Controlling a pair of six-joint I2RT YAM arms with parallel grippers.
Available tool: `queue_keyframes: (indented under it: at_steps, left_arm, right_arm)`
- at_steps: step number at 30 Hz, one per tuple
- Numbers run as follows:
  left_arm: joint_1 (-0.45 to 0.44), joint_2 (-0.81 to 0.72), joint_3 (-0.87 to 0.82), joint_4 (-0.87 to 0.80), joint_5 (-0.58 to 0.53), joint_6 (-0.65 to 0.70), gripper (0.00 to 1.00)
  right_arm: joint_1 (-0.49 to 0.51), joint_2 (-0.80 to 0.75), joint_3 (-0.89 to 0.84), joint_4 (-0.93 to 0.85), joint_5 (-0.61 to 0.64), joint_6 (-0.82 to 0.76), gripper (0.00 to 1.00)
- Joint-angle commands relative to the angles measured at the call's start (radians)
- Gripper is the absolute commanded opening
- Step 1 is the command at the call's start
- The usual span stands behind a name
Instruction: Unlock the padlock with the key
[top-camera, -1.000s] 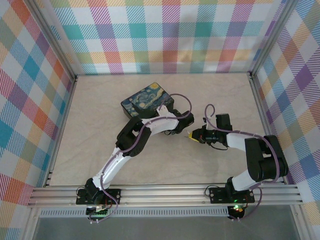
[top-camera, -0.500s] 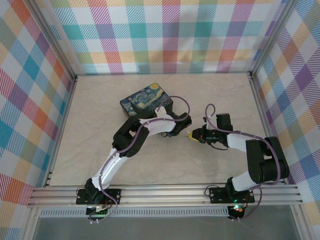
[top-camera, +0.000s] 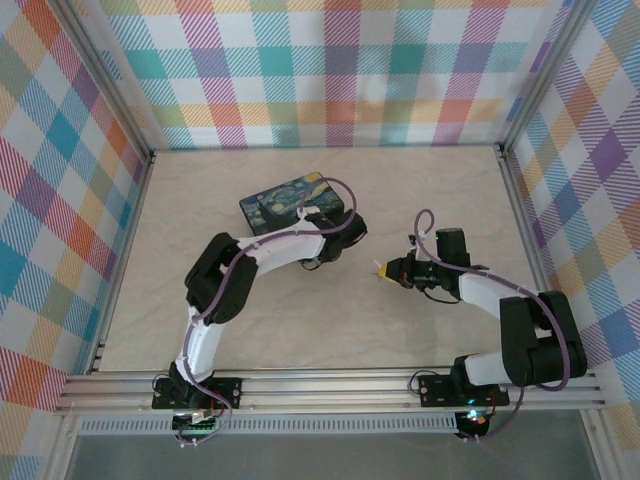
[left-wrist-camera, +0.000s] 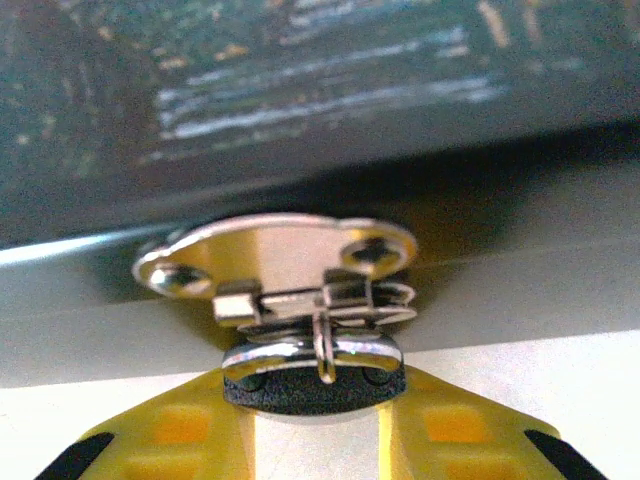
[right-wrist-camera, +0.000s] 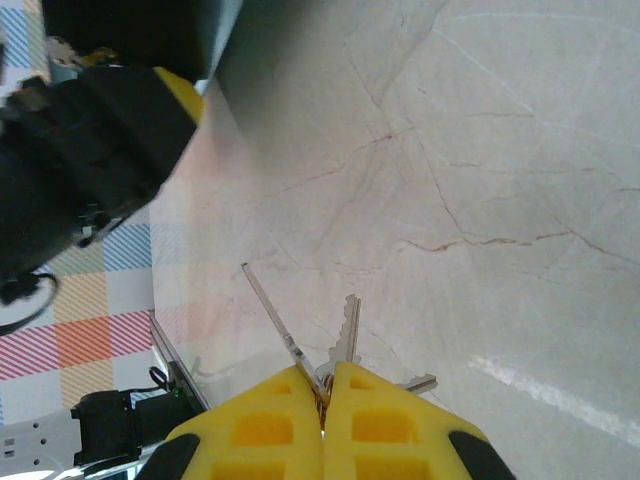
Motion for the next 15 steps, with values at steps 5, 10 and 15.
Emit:
queue_keyframes:
  at_steps: [5,10,15]
  left_arm:
    - [0.020,-0.104,0.059,-0.127,0.234,0.173,0.07]
    - [0.025,-0.123,0.137,-0.265,0.317,0.220,0.07]
    - [0.027,-0.156,0.176,-0.353,0.399,0.233,0.07]
  right_arm:
    - [-0.008,-0.038,-0.018,-0.023,-0.014,-0.014,0.00]
    - [-0.007,-0.041,-0.023,0.003,-0.022,0.015,0.00]
    - [-0.007,-0.049,-0.017,-0.015,-0.026,-0.001,0.00]
